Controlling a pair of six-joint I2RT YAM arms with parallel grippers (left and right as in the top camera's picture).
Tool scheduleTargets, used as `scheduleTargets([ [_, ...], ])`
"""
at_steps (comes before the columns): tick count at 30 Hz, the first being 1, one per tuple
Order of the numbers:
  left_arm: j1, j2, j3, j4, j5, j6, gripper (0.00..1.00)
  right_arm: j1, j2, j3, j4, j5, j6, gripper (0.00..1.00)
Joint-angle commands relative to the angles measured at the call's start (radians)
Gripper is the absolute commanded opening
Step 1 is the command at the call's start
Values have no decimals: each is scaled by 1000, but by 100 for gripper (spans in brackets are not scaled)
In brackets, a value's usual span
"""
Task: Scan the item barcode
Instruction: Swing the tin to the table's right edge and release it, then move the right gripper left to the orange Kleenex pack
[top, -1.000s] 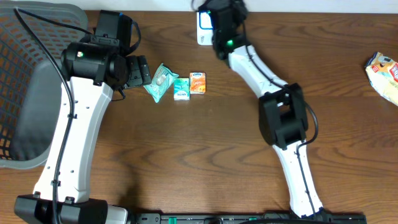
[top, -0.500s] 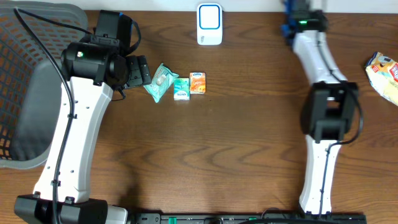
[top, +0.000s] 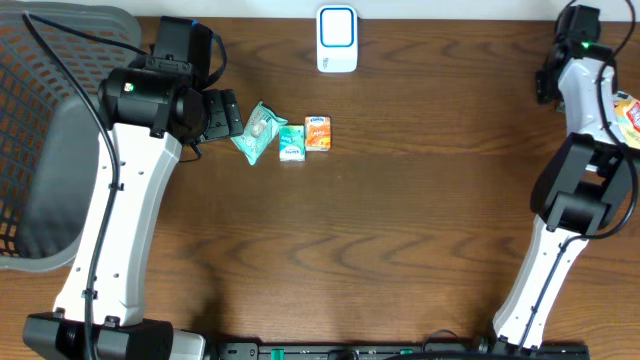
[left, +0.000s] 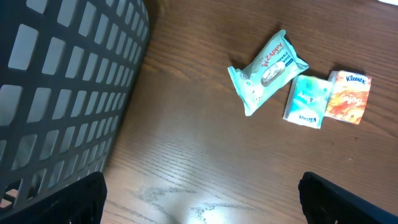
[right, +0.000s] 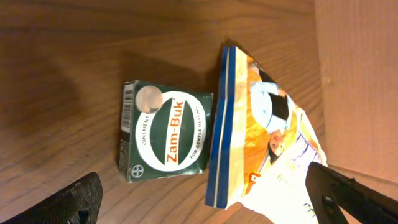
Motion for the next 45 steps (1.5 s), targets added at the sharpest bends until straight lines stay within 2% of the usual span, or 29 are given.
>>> scheduleTargets([
  [1,2,-2,-3,-2,-12,-9,98,10,-38,10,-9,-52,63,99],
  [5,2,-2,-3,-2,-12,-9,98,39,-38,10,-31,-165,63,99],
  [13,2,-2,-3,-2,-12,-9,98,168,-40,11,-59,-599,76,99],
  [20,2,-2,-3,-2,-12,-9,98,334,-53,13,-72,-618,193,99],
  [25,2,-2,-3,-2,-12,-9,98,448,-54,12,-158,-724,194,99],
  [29,2,-2,-3,-2,-12,-9,98,547,-54,12,-234,-735,194,99],
  [33,2,-2,-3,-2,-12,-9,98,612,-54,4,-238,-736,223,88],
  [38,2,-2,-3,-2,-12,-9,98,667,-54,4,-237,-736,459,77],
  [41,2,-2,-3,-2,-12,-9,98,685,-54,4,-230,-744,536,75],
  [45,2,-2,-3,-2,-12,-9,98,702,-54,4,-230,-771,543,73],
])
